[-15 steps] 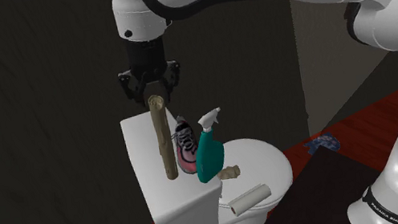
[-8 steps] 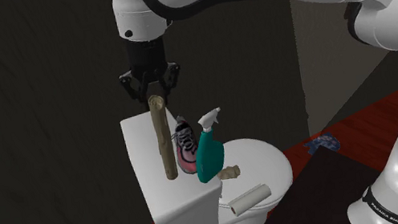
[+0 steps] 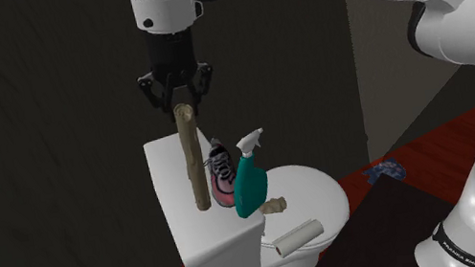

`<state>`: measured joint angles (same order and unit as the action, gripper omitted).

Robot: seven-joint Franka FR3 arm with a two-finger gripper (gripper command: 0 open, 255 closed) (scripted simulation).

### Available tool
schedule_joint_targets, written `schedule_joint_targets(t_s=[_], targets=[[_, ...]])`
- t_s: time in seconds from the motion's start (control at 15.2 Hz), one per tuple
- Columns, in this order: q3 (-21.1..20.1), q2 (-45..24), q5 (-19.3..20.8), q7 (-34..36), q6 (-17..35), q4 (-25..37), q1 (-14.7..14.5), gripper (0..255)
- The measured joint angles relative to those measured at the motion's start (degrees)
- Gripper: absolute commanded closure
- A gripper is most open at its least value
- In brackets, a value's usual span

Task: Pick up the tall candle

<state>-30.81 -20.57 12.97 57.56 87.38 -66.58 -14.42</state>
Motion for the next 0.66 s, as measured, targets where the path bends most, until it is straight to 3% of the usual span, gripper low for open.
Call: schedule_joint_targets(t_s=[0.66], targets=[[0.5,-6.8,3.7,-0.3,-12.1,18.7,-5.4,255]])
